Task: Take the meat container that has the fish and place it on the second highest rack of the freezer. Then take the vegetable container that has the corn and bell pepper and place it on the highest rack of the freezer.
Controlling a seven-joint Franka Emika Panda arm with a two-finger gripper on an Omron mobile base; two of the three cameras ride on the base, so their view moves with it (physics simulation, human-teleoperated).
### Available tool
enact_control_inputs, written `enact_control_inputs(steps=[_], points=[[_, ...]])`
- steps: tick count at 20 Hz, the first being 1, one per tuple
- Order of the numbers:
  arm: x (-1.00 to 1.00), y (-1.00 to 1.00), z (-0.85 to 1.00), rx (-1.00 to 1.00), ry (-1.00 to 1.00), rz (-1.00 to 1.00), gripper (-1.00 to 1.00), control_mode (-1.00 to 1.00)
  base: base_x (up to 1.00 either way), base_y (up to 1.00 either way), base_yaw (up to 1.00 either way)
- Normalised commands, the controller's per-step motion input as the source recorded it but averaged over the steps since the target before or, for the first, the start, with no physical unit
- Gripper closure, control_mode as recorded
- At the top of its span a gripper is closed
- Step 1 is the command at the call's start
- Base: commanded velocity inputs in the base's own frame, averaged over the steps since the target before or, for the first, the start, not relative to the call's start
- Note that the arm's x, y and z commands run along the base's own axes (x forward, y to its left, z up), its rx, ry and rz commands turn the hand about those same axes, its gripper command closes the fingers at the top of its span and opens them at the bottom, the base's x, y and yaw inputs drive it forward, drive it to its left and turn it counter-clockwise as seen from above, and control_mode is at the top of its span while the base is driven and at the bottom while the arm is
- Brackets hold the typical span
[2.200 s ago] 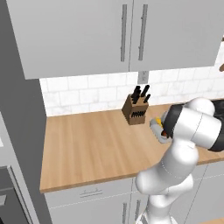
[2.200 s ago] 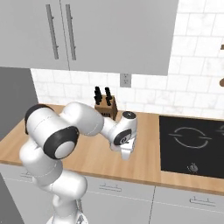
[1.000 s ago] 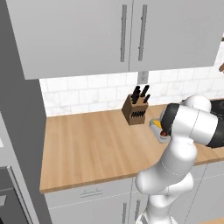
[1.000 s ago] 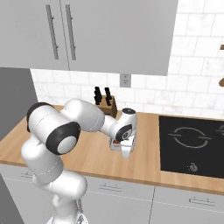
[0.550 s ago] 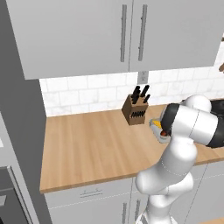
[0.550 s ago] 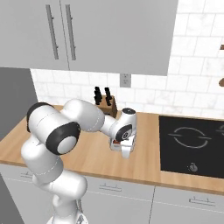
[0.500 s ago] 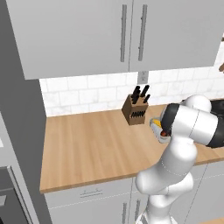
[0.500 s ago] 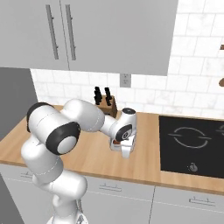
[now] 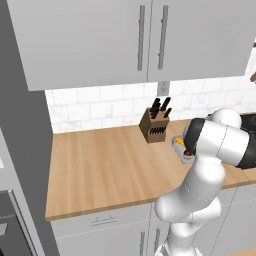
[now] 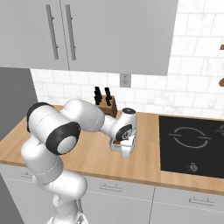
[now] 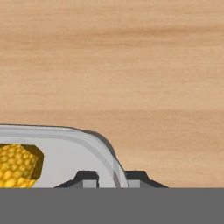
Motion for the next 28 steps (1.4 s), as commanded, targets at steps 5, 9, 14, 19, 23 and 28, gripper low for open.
enact_control_inputs(steps=[5,9,14,19,23,28], points=[[0.0,0.0,0.0,0.0,0.0,0.0,1.0,-1.0,0.0,0.0,0.0],[0.14,0.0,0.32,0.0,0.0,-0.03,1.0,-1.0,0.0,0.0,0.0],[-0.04,0.13,0.78,-0.01,0.0,-0.1,1.0,-1.0,0.0,0.0,0.0],[-0.49,0.33,0.95,-0.02,-0.04,-0.12,1.0,-1.0,0.0,0.0,0.0],[-0.9,0.37,0.71,0.0,-0.11,-0.11,1.0,-1.0,0.0,0.0,0.0],[-1.0,0.57,0.63,0.0,-0.11,-0.01,1.0,-1.0,0.0,0.0,0.0]])
